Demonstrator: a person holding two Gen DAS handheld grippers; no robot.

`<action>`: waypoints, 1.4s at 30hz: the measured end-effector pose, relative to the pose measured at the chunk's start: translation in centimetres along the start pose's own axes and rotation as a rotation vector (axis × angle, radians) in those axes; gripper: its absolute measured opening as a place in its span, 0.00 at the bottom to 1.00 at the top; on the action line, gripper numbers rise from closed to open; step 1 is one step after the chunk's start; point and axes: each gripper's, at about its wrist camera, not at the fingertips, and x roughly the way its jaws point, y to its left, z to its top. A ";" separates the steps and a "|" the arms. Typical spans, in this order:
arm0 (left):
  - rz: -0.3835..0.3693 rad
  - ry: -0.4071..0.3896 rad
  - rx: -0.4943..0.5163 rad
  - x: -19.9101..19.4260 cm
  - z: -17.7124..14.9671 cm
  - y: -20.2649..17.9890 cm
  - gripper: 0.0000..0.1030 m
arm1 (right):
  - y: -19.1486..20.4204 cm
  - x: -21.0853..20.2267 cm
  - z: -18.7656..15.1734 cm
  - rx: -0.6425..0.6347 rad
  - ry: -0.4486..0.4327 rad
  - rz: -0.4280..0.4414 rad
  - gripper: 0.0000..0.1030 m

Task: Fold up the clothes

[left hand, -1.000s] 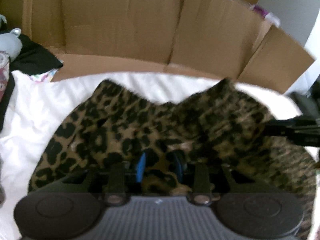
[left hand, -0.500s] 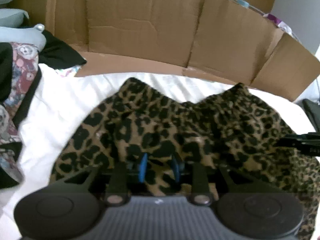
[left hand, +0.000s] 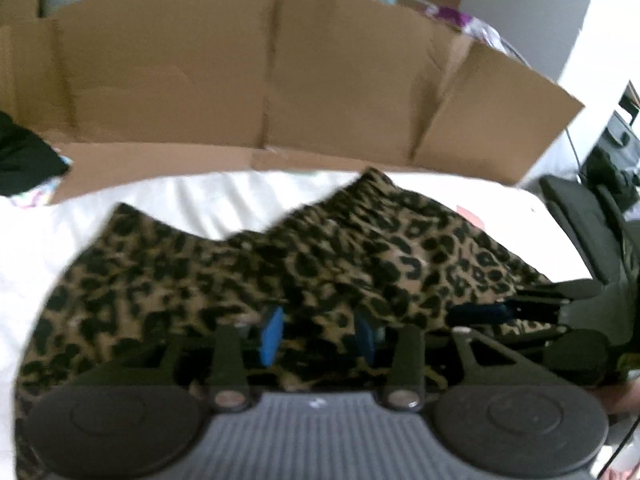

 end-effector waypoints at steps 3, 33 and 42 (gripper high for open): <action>0.017 0.005 0.003 1.0 0.4 -0.9 0.61 | -1.0 -1.9 0.0 0.024 -0.057 0.007 0.38; 0.057 -0.024 -0.031 0.7 1.5 -1.7 0.13 | -6.4 -4.5 -4.4 0.064 -0.037 -0.151 0.38; 0.072 0.071 -0.023 4.7 0.8 -1.0 0.02 | -6.8 -4.9 -4.3 0.077 -0.037 -0.163 0.38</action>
